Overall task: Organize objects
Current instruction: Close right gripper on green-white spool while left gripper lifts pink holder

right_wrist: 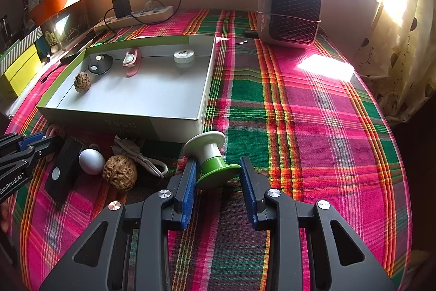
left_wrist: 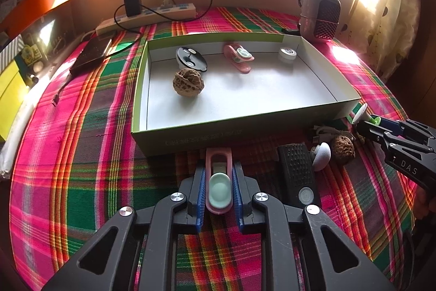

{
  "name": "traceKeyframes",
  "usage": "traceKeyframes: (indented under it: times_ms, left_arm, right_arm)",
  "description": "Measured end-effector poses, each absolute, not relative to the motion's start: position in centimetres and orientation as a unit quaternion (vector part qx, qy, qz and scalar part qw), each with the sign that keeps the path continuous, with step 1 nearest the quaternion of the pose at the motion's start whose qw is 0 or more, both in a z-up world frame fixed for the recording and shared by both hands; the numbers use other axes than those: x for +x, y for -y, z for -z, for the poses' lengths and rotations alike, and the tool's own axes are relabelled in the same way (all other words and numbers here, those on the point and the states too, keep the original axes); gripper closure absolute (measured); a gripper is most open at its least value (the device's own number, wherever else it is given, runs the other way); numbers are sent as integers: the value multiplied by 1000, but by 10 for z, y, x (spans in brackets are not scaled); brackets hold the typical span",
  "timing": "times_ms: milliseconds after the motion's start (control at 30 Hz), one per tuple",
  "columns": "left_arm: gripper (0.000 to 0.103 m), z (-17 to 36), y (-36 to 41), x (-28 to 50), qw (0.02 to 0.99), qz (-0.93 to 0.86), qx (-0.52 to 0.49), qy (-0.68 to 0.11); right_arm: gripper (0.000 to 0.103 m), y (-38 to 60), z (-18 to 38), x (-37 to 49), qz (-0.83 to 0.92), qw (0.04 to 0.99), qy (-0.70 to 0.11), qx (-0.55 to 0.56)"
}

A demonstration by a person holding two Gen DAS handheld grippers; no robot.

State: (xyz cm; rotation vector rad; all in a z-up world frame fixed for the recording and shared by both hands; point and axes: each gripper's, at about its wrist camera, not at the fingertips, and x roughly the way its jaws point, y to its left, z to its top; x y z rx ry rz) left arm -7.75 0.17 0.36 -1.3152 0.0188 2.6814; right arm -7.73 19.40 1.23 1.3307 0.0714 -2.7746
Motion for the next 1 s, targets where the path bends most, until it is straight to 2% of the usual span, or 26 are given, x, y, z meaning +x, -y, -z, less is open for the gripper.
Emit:
traceKeyframes:
  times_ms: [667,1000]
  left_arm:
    - [87,-5,-2,-77,77,-895,-440,-5]
    - [87,-23,-6,-75,81,-903,-422,-6]
  right_arm:
    - [71,-196,-13,-78,901,32,-19,431]
    - [71,-199,-23,-73,907,31,-12,419]
